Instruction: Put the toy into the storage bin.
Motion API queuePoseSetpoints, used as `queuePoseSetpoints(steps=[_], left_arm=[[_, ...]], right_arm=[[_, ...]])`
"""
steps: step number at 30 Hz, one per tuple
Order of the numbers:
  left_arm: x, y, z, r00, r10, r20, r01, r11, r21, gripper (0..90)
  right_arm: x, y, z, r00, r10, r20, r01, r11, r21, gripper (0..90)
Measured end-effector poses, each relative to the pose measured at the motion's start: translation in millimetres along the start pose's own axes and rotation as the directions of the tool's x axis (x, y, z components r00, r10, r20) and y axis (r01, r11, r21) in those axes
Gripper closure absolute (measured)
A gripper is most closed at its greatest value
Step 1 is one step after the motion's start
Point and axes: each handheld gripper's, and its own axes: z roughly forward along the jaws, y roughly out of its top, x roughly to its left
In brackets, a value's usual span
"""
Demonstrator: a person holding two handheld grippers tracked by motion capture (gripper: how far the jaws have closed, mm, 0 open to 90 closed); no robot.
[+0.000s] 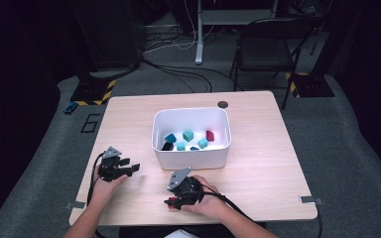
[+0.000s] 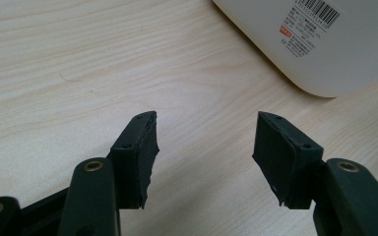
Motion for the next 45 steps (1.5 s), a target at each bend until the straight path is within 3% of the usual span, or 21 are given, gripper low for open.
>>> queuePoseSetpoints(steps=[12,18,27,36,45], left_arm=[[0.5,0.3,-1.4,0.9999,-0.005,-0.011,0.005,0.9999,-0.014,40.1],[1.6,1.1,-1.9,0.9990,-0.006,-0.044,0.005,0.9999,-0.014,31.9],[1.8,1.6,-0.6,0.9981,-0.019,-0.058,0.018,0.9998,-0.011,23.8],[2.2,1.8,-0.6,0.9976,-0.007,-0.069,0.007,1.0000,0.000,20.3],[3.3,2.1,-1.9,0.9973,-0.014,-0.072,0.014,0.9999,0.007,20.0]], right_arm=[[0.6,-11.8,12.2,0.9996,-0.004,-0.027,0.005,0.999,0.046,53.3],[1.4,-14.8,16.5,0.9994,0.004,-0.034,-0.002,0.998,0.067,55.0],[1.9,-14.8,18.0,0.9995,-0.014,-0.027,0.016,0.997,0.076,58.1],[1.0,-12.5,15.4,0.9996,-0.011,-0.028,0.013,0.997,0.080,58.4],[-4.0,-4.1,-0.9,0.9998,0.007,-0.016,-0.006,0.998,0.064,58.5]])
